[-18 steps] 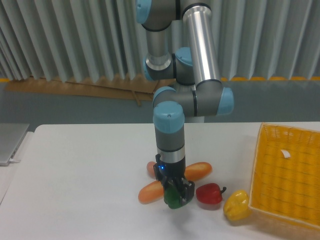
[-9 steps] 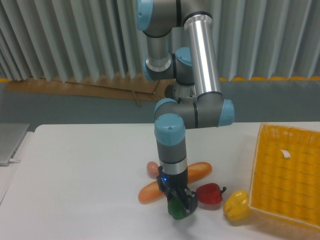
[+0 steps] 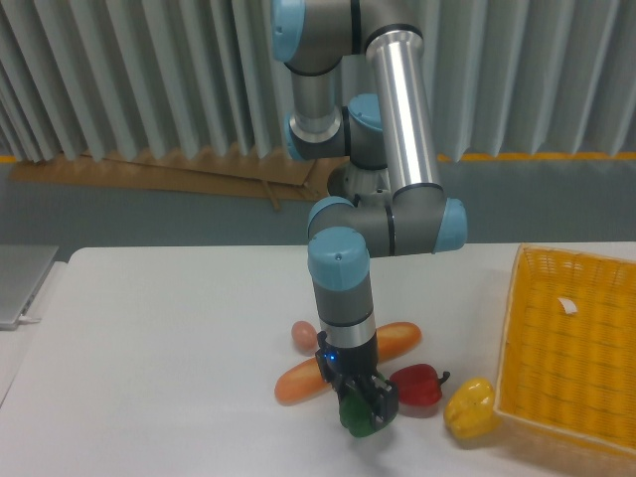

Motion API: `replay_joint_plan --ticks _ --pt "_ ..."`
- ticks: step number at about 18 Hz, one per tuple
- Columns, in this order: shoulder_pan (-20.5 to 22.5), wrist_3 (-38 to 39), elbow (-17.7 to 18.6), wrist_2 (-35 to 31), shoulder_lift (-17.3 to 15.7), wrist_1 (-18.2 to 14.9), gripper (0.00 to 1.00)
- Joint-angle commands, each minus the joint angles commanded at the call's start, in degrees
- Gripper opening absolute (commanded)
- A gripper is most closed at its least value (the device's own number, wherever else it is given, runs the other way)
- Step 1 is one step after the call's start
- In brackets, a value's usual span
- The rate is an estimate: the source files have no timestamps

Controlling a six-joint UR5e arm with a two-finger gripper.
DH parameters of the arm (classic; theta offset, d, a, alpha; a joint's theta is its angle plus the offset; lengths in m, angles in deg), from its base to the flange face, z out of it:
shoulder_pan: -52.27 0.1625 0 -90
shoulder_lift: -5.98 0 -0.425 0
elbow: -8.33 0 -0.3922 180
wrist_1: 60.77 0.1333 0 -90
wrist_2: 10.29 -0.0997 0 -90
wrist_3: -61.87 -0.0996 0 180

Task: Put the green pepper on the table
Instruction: 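Lower the green pepper onto the table beside the red pepper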

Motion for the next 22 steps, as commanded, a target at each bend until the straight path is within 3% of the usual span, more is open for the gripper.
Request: replay_joint_plan --ticks 4,8,22 --pt "-0.17 0.00 0.00 -0.44 -0.09 0.00 0.64" --pt "-0.26 0.18 -0.35 -5.09 -0.09 0.09 0.64" --pt "-1.32 0.53 0.97 -5.36 2.11 0.18 0.64"
